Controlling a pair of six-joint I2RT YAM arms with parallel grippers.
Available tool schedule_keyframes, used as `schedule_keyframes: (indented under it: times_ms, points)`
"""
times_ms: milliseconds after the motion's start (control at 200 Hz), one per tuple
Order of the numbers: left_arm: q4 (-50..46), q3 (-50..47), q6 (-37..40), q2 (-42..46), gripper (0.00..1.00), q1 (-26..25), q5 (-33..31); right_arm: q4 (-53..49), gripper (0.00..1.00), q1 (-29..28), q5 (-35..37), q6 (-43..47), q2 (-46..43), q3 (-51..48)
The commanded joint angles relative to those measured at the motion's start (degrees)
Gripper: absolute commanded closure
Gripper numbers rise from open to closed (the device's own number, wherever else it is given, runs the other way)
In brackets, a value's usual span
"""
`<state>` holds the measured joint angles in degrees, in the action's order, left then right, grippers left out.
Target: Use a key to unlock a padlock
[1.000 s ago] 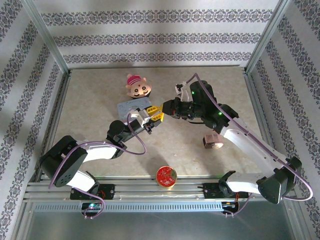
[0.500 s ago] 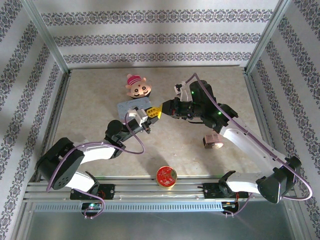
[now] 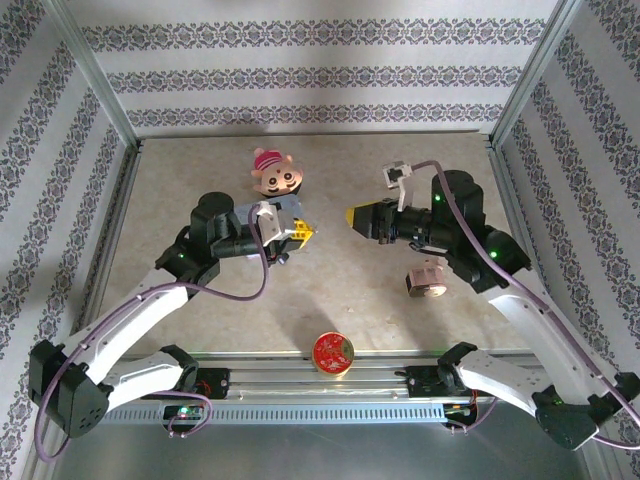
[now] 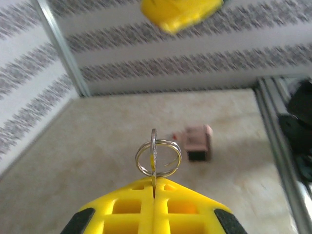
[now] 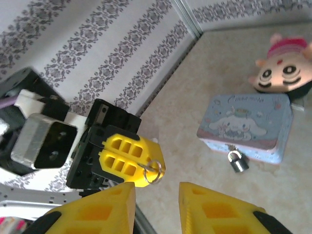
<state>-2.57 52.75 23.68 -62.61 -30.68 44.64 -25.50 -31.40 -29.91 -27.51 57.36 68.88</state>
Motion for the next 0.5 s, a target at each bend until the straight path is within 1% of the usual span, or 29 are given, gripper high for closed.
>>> schedule_keyframes:
  times_ms: [0, 65, 140, 375, 495]
  points:
    - [-26.2, 6.7, 11.4, -2.4, 1.0, 0.4, 6.9, 1.9, 0.7, -1.4, -1.1, 8.5, 1.0, -1.9]
    - [-32.6, 10.3, 14.1, -4.4, 1.0, 0.4, 7.7, 3.4, 0.68, -3.1, -1.5, 10.7, 1.5, -2.7]
    - [-36.6, 12.7, 15.8, -6.1, 1.0, 0.4, 7.7, 5.0, 0.67, -4.8, -3.9, 12.8, 2.4, -3.6]
    - [-38.8, 14.0, 16.9, -7.6, 1.0, 0.4, 8.3, 4.0, 0.67, -9.7, -9.2, 17.1, 6.8, -3.9]
    - [-39.5, 14.4, 17.0, -7.9, 1.0, 0.4, 8.3, 1.1, 0.67, -11.0, -8.6, 19.1, 8.9, -2.6]
